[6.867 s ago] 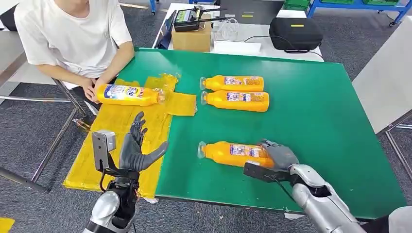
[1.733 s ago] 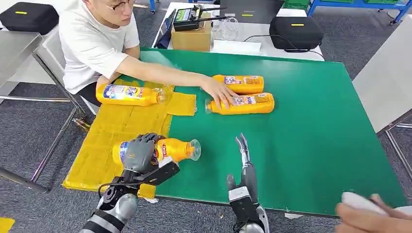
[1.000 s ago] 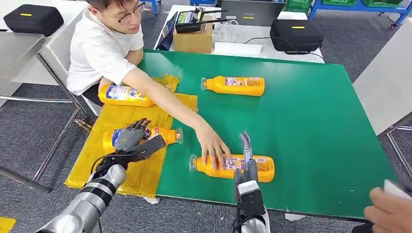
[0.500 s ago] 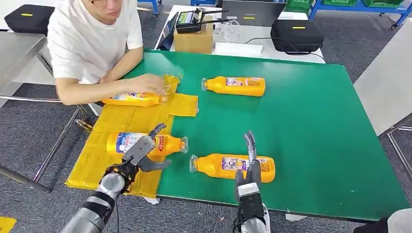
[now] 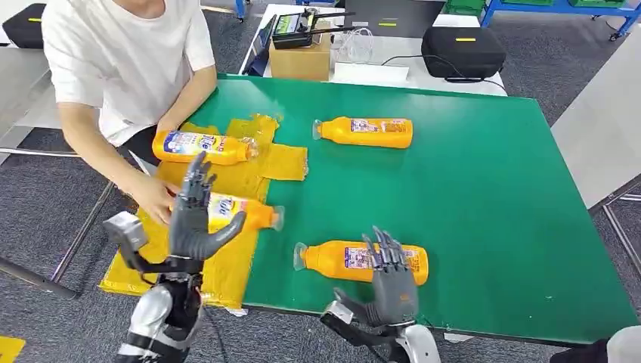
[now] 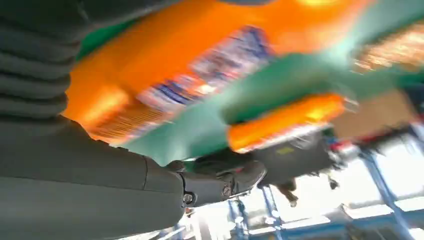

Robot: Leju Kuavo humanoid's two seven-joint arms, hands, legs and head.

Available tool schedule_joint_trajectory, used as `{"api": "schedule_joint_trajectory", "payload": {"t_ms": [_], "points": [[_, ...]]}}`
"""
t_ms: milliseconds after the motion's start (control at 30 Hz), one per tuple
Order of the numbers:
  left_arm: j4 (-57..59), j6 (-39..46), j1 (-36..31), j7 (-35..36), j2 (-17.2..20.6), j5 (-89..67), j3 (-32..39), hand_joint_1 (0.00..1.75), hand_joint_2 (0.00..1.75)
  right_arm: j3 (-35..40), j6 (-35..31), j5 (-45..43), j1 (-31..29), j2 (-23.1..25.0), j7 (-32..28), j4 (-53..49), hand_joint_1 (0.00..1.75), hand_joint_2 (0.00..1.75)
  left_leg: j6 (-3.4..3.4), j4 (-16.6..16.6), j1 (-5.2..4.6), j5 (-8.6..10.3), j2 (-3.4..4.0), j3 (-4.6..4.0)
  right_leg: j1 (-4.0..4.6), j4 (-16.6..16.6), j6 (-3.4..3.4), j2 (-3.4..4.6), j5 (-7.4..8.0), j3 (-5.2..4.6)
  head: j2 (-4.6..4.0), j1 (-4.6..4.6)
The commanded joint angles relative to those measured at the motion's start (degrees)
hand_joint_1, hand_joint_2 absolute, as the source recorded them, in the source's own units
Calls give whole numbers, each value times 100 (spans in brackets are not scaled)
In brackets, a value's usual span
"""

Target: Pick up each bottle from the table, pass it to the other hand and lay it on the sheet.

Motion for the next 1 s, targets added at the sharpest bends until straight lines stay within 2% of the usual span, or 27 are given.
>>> {"api": "schedule_joint_trajectory", "payload": {"t_ms": [33, 233, 300, 400, 467, 500, 533, 667, 833, 1000], "points": [[-841, 95, 462, 159, -213, -256, 242, 0, 175, 109, 508, 785, 149, -649, 1008, -664, 0, 175, 17, -4, -3, -4, 1, 3, 1, -5, -17, 4, -2, 3, 0, 2], [-1087, 95, 632, 117, -152, -399, 155, 0, 175, 110, 589, 1350, 321, -899, 1278, -1642, 0, 175, 15, -1, -4, -4, 2, -3, 0, 0, -19, 4, -2, -6, 0, 4], [-1100, 60, 622, 117, -121, -426, 107, 0, 175, -30, 585, 1372, 229, -886, 1286, -1684, 0, 175, 18, -5, -4, -3, 3, -1, 1, -3, -24, 5, -2, -6, 0, 2], [-1054, 68, 586, 130, -123, -475, 78, 0, 175, -158, 956, 1283, -35, -859, 1250, -1328, 0, 175, 20, -8, -5, -1, 6, 3, 0, -7, -23, 8, 2, -3, 0, 0], [-1024, 83, 583, 432, -231, -218, 132, 0, 175, -136, 1408, 877, -205, -756, 1102, -1056, 0, 175, 12, -4, -3, 1, 5, 0, 0, -5, -13, 5, 2, -4, 0, 0], [-1024, 82, 578, 435, -225, -216, 122, 0, 175, -115, 1412, 880, -231, -749, 1104, -1016, 0, 175, 19, -9, -5, 1, 13, 4, 1, -9, -21, 14, 6, -4, 0, 2], [-966, 72, 557, 680, -202, -107, 92, 0, 175, -38, 1715, 714, -330, -736, 1104, -839, 0, 175, 15, -6, -4, 0, 11, 2, 0, -6, -17, 12, 4, -3, 0, 2], [-722, 156, 324, 896, -75, -47, 19, 0, 175, 316, 2405, 20, -781, -790, 1019, -97, 0, 175, 12, -10, 0, 1, 10, 10, 4, -11, -17, 11, 6, 5, 0, 2], [-390, 295, 139, 1166, -49, -25, -43, 0, 175, 491, 2662, -538, -1062, -804, 1011, 524, 0, 175, 15, -16, -2, 4, 6, 15, 3, -16, -19, 8, 8, 9, 0, 0], [-280, 296, 101, 1162, -43, -24, -66, 0, 175, 502, 2634, -601, -1076, -828, 980, 599, 0, 175, 28, -33, -1, 9, 4, 28, 7, -35, -36, 9, 13, 23, 0, 2]]}}
